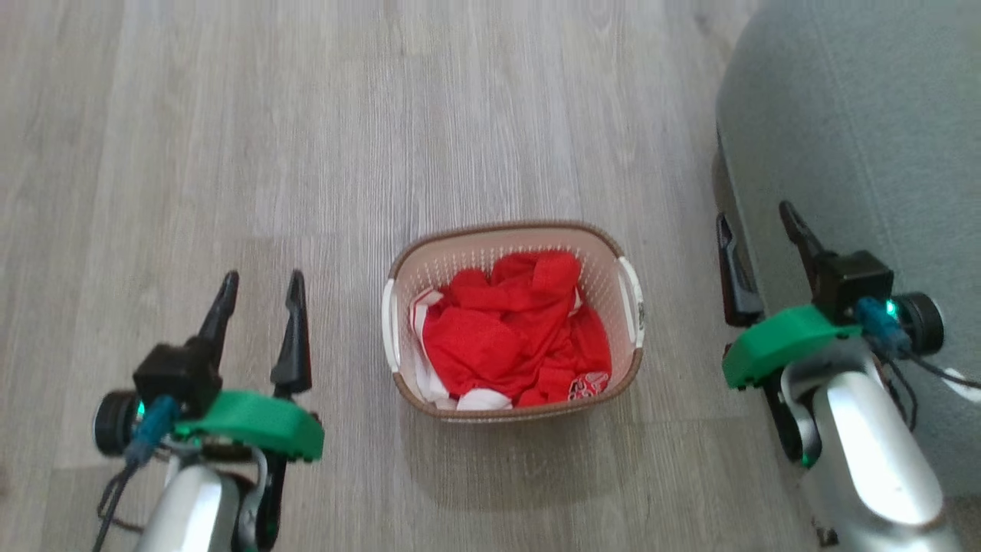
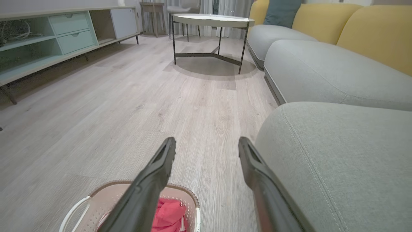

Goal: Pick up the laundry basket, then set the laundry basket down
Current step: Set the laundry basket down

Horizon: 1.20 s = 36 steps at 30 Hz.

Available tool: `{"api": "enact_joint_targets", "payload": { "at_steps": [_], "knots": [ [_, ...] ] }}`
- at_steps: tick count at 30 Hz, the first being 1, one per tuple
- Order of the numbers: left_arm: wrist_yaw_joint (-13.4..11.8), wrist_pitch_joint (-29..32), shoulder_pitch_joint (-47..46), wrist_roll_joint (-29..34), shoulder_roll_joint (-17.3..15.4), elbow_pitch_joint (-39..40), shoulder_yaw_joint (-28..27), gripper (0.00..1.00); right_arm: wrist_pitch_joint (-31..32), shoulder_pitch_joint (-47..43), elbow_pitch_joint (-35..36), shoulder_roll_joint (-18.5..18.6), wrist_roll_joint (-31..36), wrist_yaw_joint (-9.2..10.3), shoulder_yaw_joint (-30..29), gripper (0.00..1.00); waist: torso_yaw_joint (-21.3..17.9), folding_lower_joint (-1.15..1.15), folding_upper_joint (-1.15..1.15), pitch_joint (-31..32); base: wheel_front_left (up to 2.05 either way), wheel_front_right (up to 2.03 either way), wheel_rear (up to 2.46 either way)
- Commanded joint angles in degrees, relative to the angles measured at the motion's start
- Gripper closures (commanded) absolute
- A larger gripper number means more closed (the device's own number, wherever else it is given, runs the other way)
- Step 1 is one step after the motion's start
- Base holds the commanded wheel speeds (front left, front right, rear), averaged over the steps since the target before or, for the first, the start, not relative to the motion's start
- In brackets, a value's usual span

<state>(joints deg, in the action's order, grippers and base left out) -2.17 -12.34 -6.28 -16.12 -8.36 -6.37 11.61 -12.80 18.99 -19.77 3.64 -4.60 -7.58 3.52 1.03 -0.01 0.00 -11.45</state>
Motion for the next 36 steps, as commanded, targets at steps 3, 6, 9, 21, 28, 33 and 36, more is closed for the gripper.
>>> {"api": "enact_joint_targets", "payload": {
  "at_steps": [3,6,9,21,28,33,36],
  "knots": [
    [-1.06,1.23,1.38,0.48,-1.44,4.26,-1.75,0.0,1.09,-2.01,4.73,-0.76,0.07,0.09,1.41,0.0,-0.31,0.01,0.0,2.9,0.0,0.0,0.0],
    [-2.05,2.98,4.48,0.24,-1.5,7.31,-1.55,0.0,2.42,-5.28,8.43,-0.76,-0.42,0.09,1.1,0.0,-0.27,0.01,0.0,4.76,0.0,0.0,0.0],
    [-2.88,4.15,6.43,-0.12,-1.49,9.32,-1.71,0.0,2.92,-7.45,11.07,-0.76,-1.43,0.09,0.76,0.0,-0.3,0.01,0.0,6.02,0.0,0.0,0.0],
    [-4.98,7.27,12.33,-0.47,-2.22,14.94,-1.73,0.0,5.03,-13.95,17.44,-0.76,-5.03,0.09,-0.39,0.0,-0.81,0.01,0.0,9.73,0.0,0.0,0.0],
    [-5.48,8.05,13.45,-0.54,-2.46,16.02,-1.52,0.0,5.78,-15.31,18.44,-0.76,-5.18,0.09,-1.05,0.0,-0.83,0.01,0.0,10.02,0.0,0.0,0.0],
    [-5.78,8.22,13.61,-0.54,-2.65,16.26,-1.46,0.0,6.4,-15.59,18.7,-0.76,-5.09,0.09,-1.11,0.0,-0.76,0.01,0.0,10.07,0.0,0.0,0.0],
    [-5.83,8.25,13.44,-0.53,-2.73,16.16,-1.31,0.0,6.72,-15.67,18.74,-0.76,-4.93,0.09,-1.11,0.0,-0.56,0.01,0.0,10.07,0.0,0.0,0.0]
  ]
}}
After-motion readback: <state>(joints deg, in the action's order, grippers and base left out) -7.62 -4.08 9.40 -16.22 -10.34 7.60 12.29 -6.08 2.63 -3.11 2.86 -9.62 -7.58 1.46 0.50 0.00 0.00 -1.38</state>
